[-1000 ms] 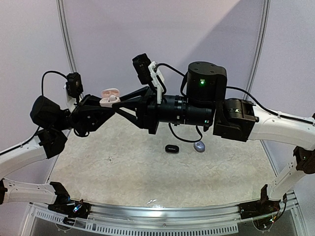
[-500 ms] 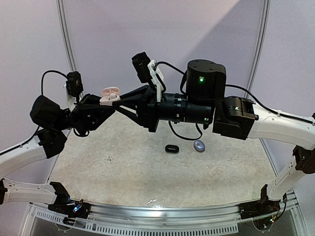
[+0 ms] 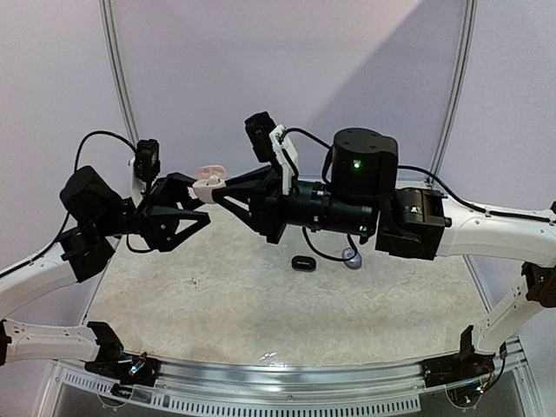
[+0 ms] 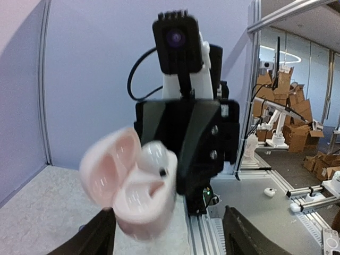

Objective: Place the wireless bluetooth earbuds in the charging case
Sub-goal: Pass from the left arm to the right, then pick up the left earbud from the center of the board.

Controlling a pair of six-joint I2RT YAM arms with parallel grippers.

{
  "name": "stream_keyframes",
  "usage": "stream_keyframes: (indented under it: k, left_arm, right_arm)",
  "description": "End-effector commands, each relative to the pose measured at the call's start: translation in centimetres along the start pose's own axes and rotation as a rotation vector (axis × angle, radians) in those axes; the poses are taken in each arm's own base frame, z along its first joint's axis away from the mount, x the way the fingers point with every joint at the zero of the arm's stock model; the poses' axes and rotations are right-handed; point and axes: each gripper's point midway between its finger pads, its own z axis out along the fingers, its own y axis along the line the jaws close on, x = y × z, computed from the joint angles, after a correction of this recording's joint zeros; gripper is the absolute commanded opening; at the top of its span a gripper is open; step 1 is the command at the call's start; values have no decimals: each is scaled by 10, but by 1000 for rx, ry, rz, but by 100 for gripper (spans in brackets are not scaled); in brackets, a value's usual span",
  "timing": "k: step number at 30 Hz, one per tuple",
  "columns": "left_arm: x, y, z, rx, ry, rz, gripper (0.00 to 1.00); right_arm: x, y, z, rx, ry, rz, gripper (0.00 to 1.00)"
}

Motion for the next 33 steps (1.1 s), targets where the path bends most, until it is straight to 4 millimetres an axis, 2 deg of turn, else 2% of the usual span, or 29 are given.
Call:
stream_keyframes:
  k: [1,4,7,11,13,15,17,20,24,27,33]
  left_arm:
    - [49,5,-13,-51,194,7,73]
    - [81,15,-34,-159,331,-5,74]
    - [93,28,-50,-276,410,-9,75]
    - [122,66,-79,-514,632,-117,71]
    - [138,91,-103,-637,798,-178,67]
    - [163,119,-142,-765,997,-283,61]
    - [179,141,-176,-840,1139,-399,50]
    - [197,166,-208,-917,1228,-511,48]
    - [236,185,-220,-973,1281,-612,47]
    - [261,193,-230,-1034,1310,-692,51]
    - [294,192,-238,-1088,1311,-805,53]
  right_arm:
    - [-36,-24,-26,121,-114,27,0]
    - [-30,-40,-36,196,-109,24,0]
    - [-32,-55,-45,256,-121,24,0]
    - [-32,-66,-57,314,-117,-9,0]
    - [-29,-67,-63,326,-109,-17,0]
    - [-23,-69,-68,335,-90,-20,0]
    - [-17,-71,-72,346,-75,-24,0]
    - [-10,-74,-79,362,-69,-23,0]
    - [6,-77,-81,369,-41,-2,0]
    - [14,-78,-83,371,-24,20,0]
    - [22,-78,-86,370,-21,49,0]
